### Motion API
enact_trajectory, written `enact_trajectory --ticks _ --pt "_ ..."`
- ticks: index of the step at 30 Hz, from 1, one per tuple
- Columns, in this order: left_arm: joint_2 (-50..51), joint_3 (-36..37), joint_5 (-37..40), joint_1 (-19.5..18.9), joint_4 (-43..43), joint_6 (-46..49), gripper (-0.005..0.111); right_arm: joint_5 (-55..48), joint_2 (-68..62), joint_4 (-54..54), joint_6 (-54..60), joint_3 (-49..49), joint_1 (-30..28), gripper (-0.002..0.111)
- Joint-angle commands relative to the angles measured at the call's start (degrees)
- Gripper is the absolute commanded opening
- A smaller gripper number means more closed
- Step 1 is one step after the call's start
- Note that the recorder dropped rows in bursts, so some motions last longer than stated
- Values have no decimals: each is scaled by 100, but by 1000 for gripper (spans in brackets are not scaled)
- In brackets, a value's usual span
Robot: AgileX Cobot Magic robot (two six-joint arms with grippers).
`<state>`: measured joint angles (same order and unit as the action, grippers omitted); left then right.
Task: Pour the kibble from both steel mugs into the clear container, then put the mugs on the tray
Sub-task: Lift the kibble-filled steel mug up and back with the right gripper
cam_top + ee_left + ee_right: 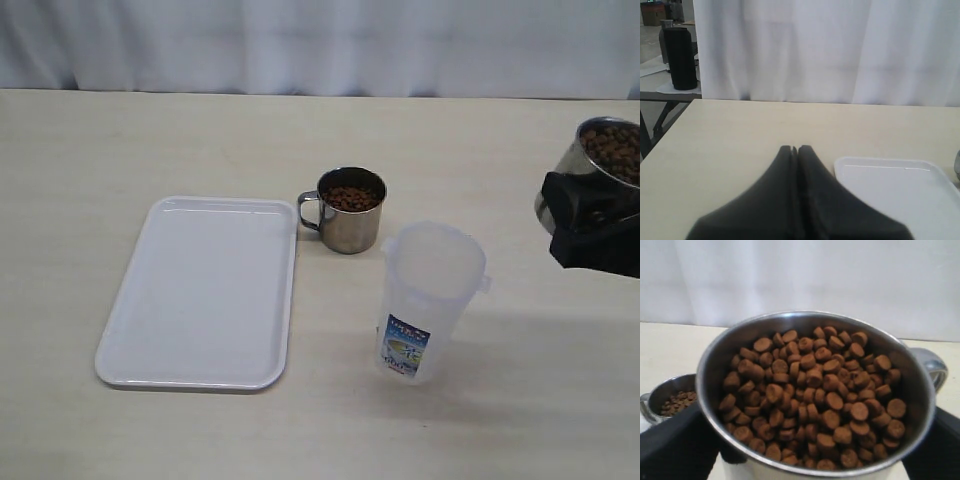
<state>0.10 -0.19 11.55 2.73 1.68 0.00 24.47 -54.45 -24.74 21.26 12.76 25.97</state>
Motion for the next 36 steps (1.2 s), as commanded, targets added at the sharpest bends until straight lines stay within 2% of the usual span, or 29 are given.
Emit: enact_trajectory --ticks 1,20,22,23,25,28,29,30,32,36 --pt "-10 19 -35 -6 -18 0 0 -662 599 -52 94 196 13 4" --pt "-10 19 -35 -6 -18 0 0 -652 721 136 -25 50 13 4" --pt "-10 19 -35 -6 -18 0 0 -165 721 858 -603 -177 0 5" --pt "-10 19 -35 -6 -18 0 0 -92 721 1699 -1152 -220 -98 5" --pt "-10 19 -35 -6 -18 0 0 -192 721 3760 -2858 -178 -510 5" --pt "-10 19 -35 -6 -18 0 0 -435 721 6272 -5160 30 -1129 5" --pt "-10 19 -35 -6 -18 0 0 -609 721 7655 -6639 224 -1438 5" --pt "-10 19 -35 -6 -18 0 0 -734 721 8143 -7177 291 -1538 5" --pt "-10 19 -35 -6 -18 0 0 -936 721 8188 -7348 306 -1578 5" --pt "-10 19 -35 -6 -18 0 0 -1033 721 7514 -6684 306 -1578 5"
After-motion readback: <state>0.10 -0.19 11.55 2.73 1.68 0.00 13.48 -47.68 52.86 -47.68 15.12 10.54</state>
